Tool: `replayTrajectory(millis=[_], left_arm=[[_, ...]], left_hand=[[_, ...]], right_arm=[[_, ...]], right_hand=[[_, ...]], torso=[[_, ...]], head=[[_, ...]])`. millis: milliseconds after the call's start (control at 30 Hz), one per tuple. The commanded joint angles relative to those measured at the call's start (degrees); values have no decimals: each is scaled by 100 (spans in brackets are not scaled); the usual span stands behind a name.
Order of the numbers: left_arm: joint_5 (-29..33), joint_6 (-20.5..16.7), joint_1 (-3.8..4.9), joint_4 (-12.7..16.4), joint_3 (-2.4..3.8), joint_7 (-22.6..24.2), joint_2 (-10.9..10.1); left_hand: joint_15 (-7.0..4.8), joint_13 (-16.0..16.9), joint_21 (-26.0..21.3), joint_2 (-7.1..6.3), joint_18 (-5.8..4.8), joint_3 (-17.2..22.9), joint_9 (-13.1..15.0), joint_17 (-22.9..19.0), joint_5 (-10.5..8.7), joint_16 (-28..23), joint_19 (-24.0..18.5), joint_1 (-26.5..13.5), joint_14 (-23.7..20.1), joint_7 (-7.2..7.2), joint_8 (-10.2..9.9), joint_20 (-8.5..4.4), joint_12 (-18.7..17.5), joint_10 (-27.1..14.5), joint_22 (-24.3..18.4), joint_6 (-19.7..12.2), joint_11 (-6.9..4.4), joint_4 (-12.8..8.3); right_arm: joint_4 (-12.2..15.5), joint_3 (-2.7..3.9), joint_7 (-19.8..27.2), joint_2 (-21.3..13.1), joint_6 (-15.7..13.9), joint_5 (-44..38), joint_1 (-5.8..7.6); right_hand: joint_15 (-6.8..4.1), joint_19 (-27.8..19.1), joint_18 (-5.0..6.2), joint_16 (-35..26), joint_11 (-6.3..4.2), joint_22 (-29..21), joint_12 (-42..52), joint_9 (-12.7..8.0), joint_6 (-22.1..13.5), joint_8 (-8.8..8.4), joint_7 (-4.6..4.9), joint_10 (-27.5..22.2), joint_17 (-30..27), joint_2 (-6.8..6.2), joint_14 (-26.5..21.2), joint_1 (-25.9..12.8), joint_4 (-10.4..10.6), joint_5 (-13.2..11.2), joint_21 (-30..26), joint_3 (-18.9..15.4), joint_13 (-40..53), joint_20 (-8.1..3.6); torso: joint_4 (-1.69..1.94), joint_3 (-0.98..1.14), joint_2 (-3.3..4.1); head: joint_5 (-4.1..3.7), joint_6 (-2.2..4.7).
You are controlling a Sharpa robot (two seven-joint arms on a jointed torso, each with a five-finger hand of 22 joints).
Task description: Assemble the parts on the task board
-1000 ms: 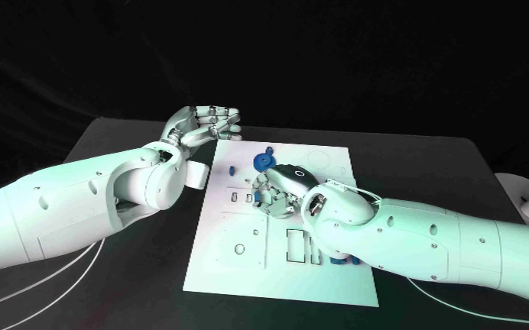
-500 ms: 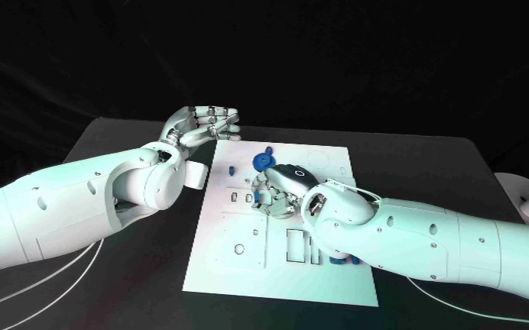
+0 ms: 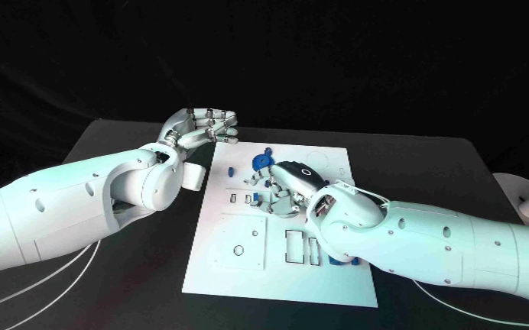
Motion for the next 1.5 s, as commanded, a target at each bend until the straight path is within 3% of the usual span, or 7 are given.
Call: replayTrajectory(millis=[33,267,333,500,533,1067,1500], left_arm=[[-661,331,6,-32,3,-626,-6],[-2290,1328,11,-143,4,-2158,-1],[-2700,1559,29,-146,4,-2567,12],[-3586,2074,138,-161,5,-3545,104],[-3766,2197,160,-169,5,-3743,136],[-5359,3330,366,-501,-43,-5083,922],[-5541,3613,430,-861,-180,-5202,1384]], left_hand=[[-97,54,131,10,92,-93,29,121,-19,176,181,-279,276,-34,63,-75,106,276,54,92,-86,29],[-608,601,1544,162,78,-474,333,1677,-22,2382,1151,-1179,1773,-374,496,-589,830,1271,831,557,-519,30],[-685,908,2607,239,-52,-510,493,3386,19,4114,1491,-1243,2142,-511,671,-720,1168,1329,1981,566,-591,-10],[-745,1877,4199,397,-288,-628,992,5181,18,5759,1693,-1473,2360,-541,1184,-778,2198,1050,3917,360,-674,42],[-853,2468,4582,432,-327,-757,1300,5466,13,6003,1773,-1650,2461,-635,1535,-813,2886,925,4382,268,-736,105],[-883,3949,5225,775,-528,-884,2087,6703,16,6969,2445,-1629,2793,-675,2306,-889,4438,535,5488,-152,-803,63],[-893,4256,5357,794,-573,-1066,2275,6809,2,7052,2537,-1868,2819,-700,2455,-896,4754,570,5741,-168,-821,68]], right_arm=[[149,23,1211,-199,-526,1115,101],[468,49,2186,-1033,103,3670,514],[507,51,2271,-1273,208,4091,623],[552,54,2325,-1718,308,4702,810],[552,54,2324,-1788,321,4777,838],[401,53,2120,-2105,379,4965,968],[323,53,2024,-2070,345,4890,972]], right_hand=[[23,378,11,-42,2,1276,-48,-14,34,31,-19,-60,935,51,472,155,-6,130,-110,-5,256,22],[0,146,108,-145,-21,1030,-347,5,181,213,-43,-315,718,125,411,250,20,524,-460,58,-16,5],[-13,158,104,-148,-36,1039,-337,20,200,277,-58,-307,718,112,412,239,35,662,-452,44,-19,-6],[-23,162,103,-149,-46,1040,-326,34,217,332,-70,-296,722,101,415,211,60,728,-452,20,-20,-16],[-25,164,102,-150,-49,1042,-325,36,217,341,-73,-295,719,100,414,211,62,750,-451,19,-21,-18],[-36,165,104,-160,-57,1036,-319,40,151,397,-77,-287,708,77,413,226,67,936,-464,8,-36,-34],[-36,152,109,-169,-56,1021,-338,39,121,414,-73,-301,690,67,410,227,72,1012,-489,4,-59,-36]], torso=[[-14,4,-23],[-66,32,-144],[-71,49,-183],[-78,82,-255],[-77,85,-264],[-42,169,-343],[-57,149,-311]], head=[[1,14],[43,12],[66,-9],[97,-45],[100,-60],[145,-141],[169,-188]])
